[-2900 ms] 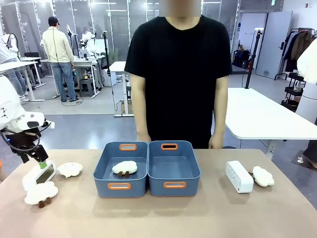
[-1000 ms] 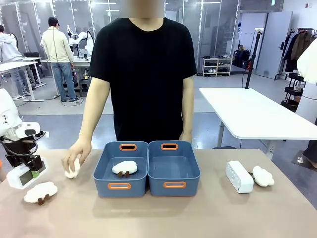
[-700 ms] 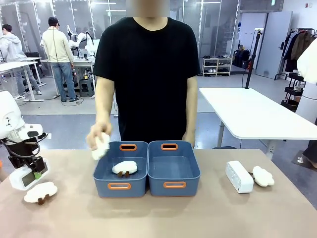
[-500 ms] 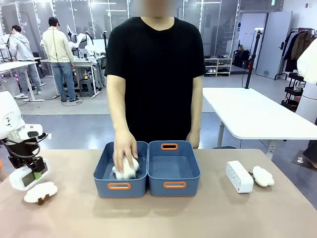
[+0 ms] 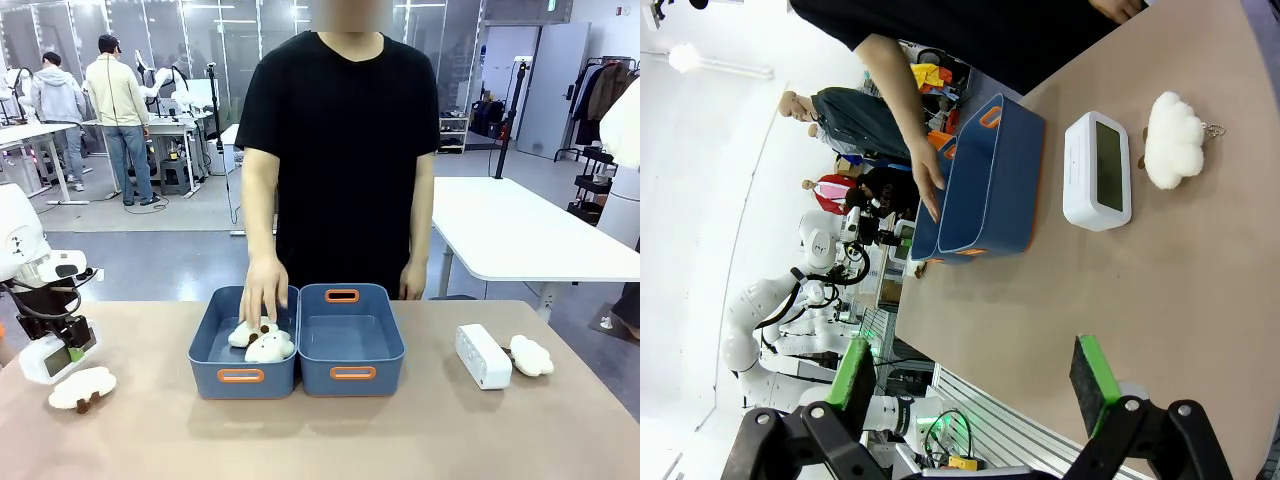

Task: Sort the digital clocks into the basket.
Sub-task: Pick up the Digital clock from the table and place it into the empty Plastic storage basket.

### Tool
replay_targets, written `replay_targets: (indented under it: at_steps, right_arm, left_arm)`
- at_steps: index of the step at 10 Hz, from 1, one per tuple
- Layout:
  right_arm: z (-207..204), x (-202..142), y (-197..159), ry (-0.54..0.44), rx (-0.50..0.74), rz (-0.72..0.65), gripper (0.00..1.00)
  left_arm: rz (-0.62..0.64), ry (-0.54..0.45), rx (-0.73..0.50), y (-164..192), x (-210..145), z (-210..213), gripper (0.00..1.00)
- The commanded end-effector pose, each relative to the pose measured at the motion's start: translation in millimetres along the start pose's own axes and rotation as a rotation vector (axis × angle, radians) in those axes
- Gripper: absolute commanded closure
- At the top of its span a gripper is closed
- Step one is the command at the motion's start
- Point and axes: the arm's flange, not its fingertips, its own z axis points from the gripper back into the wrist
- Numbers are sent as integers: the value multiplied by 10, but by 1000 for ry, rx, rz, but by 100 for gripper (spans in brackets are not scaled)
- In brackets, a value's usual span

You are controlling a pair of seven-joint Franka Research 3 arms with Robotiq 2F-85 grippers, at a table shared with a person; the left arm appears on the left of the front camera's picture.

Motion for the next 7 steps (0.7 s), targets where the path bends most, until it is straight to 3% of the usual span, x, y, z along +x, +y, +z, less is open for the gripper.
replay_targets:
  at_steps: [1,3,7]
  right_arm:
    - [27,-9,8,12,0,5,0]
    - [27,-9,8,12,0,5,0]
    - [27,-9,8,12,0,5,0]
  left_arm:
    - [0,0,0,0,0,0,48]
    - [10,-43,-23,-42,-52,248,48]
    - [-182,-217,-148,-661,-400,1018,48]
